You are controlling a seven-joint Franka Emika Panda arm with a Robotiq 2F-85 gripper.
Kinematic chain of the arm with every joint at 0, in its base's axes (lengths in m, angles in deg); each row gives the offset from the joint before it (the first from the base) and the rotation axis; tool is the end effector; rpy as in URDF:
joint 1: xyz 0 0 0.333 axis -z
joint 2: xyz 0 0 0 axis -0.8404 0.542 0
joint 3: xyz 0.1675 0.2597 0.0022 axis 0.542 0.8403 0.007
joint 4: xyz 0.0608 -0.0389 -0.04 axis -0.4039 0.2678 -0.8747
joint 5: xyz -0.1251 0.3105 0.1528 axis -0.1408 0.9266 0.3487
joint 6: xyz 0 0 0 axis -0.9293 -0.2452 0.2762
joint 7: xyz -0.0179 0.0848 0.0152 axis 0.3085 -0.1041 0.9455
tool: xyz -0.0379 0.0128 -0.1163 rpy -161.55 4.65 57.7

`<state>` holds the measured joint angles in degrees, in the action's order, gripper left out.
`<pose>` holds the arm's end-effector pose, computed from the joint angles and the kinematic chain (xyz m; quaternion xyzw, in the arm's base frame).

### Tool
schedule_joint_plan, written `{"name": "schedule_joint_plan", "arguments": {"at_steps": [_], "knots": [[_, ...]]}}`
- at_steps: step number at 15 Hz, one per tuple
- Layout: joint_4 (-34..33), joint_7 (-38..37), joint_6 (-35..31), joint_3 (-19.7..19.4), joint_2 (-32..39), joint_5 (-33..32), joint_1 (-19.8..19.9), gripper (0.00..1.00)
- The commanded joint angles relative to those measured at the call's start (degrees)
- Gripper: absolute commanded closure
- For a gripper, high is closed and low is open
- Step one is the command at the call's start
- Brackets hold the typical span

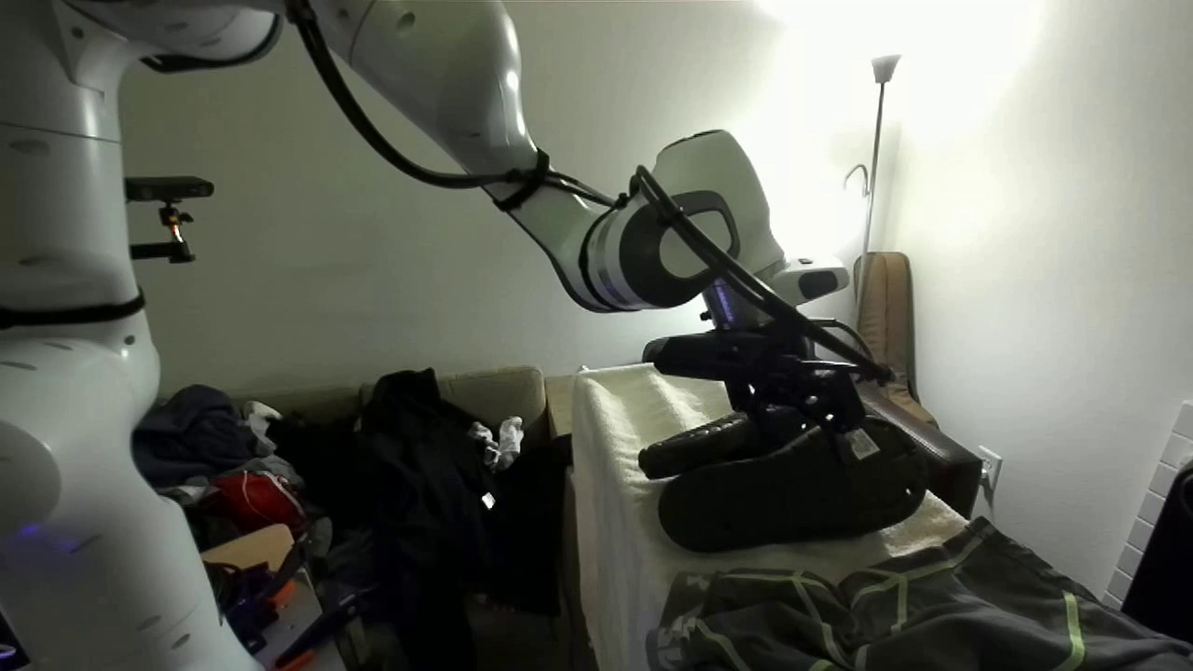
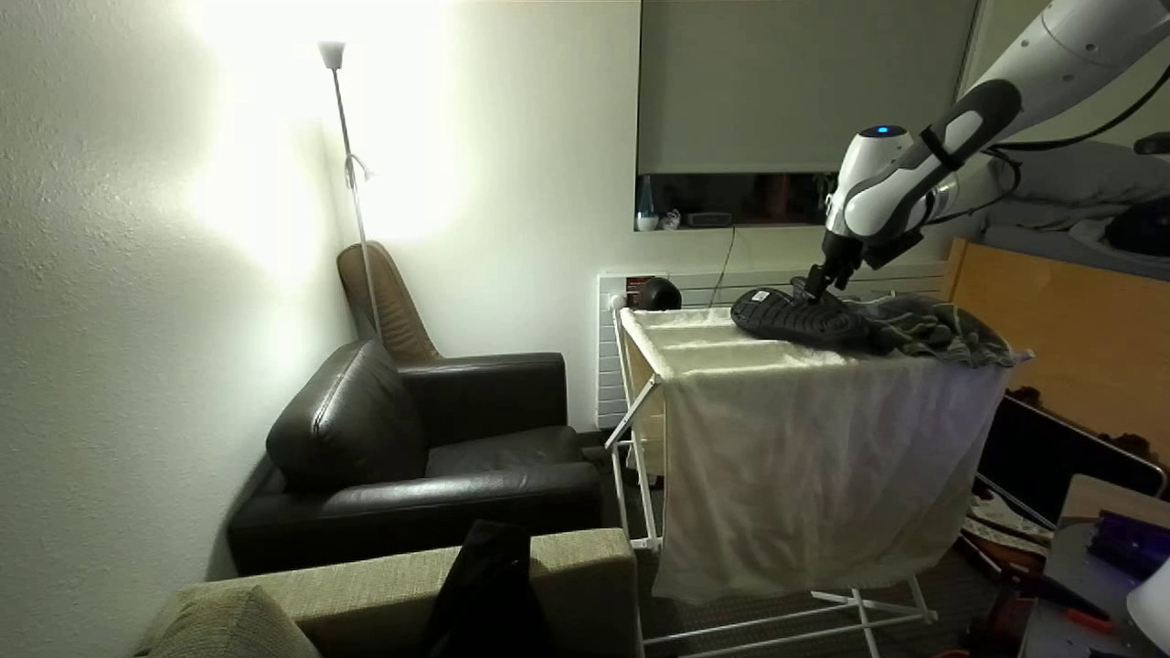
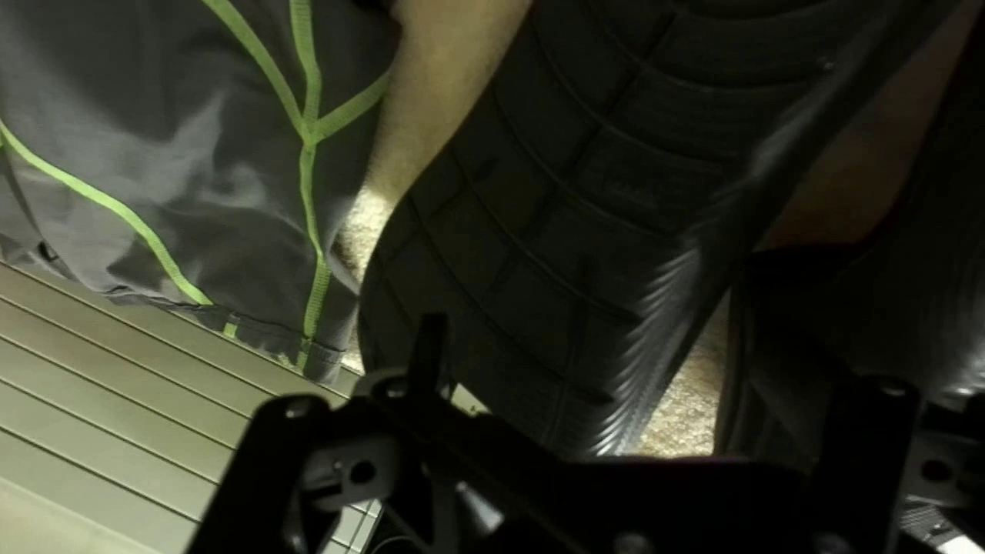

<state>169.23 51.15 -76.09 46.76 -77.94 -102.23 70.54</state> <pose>0.5153 -0.2573 0.3357 0.9777 -0.0731 0.1319 0.1463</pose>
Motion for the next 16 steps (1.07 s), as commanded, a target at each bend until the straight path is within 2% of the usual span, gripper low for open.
{"name": "schedule_joint_plan", "arguments": {"at_steps": [1,9,16], "knots": [[2.95,3.60,-0.08,2.16,-2.24,5.13,0.43,0.00],[1.70,12.54,4.71,6.62,-2.38,23.65,2.41,0.00],[0.44,17.00,8.93,7.27,-2.60,33.30,2.48,0.00]]}}
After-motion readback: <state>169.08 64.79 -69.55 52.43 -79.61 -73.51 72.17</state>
